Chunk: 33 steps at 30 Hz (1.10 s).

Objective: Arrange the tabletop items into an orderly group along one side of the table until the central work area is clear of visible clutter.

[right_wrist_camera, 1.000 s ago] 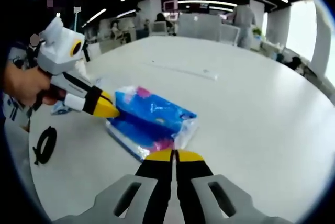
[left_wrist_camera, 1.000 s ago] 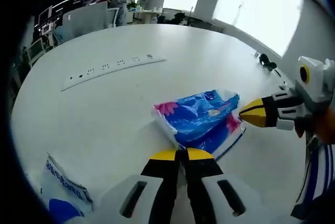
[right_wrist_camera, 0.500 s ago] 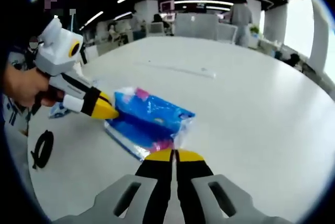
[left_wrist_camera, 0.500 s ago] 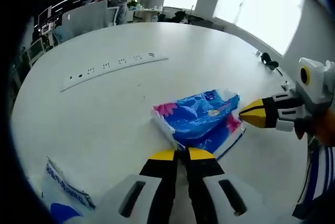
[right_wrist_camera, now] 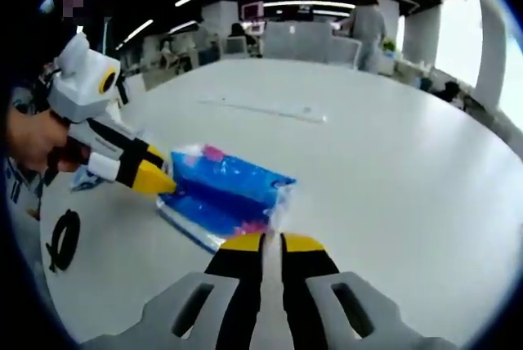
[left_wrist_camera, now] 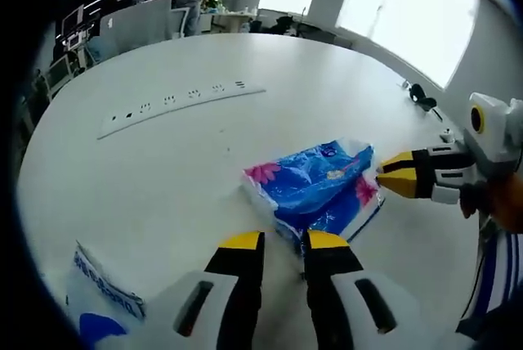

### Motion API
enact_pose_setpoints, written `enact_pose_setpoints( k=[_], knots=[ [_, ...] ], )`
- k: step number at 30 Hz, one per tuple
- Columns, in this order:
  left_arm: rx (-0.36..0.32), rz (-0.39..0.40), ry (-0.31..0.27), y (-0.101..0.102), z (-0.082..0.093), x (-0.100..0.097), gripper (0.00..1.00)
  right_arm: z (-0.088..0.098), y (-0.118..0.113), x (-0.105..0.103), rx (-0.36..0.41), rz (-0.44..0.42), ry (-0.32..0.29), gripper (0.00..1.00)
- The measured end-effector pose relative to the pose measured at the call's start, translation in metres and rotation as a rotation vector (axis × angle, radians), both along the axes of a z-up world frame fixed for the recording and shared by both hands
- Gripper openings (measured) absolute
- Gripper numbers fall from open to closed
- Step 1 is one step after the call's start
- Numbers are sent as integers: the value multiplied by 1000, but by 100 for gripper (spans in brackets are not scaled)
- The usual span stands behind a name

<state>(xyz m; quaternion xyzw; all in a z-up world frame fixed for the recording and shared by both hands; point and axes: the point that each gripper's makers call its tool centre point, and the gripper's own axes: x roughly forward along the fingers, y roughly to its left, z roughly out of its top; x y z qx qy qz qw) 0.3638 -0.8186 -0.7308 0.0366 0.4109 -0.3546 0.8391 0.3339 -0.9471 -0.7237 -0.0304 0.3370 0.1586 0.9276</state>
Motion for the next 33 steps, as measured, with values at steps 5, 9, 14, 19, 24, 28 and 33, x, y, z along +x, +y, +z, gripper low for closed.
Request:
enact_pose_setpoints(
  k=[5, 9, 14, 19, 24, 28, 33],
  knots=[
    [1, -5, -2, 0, 2, 0, 18, -2, -1, -4, 3, -4, 21, 6],
    [17, -19, -9, -1, 1, -3, 13, -3, 1, -8, 1, -3, 31, 5],
    [18, -18, -23, -2, 2, 1, 10, -3, 2, -8, -2, 0, 32, 1],
    [26, -22, -29, -2, 3, 2, 10, -2, 1, -6, -2, 0, 30, 1],
    [9, 6, -2, 0, 4, 0, 22, 0, 1, -9, 15, -10, 29, 2],
    [12, 1, -29, 2, 10, 2, 25, 2, 0, -11, 33, -26, 25, 7],
    [4, 4, -53, 3, 18, 2, 33, 10, 2, -10, 65, -37, 4, 23]
  ],
)
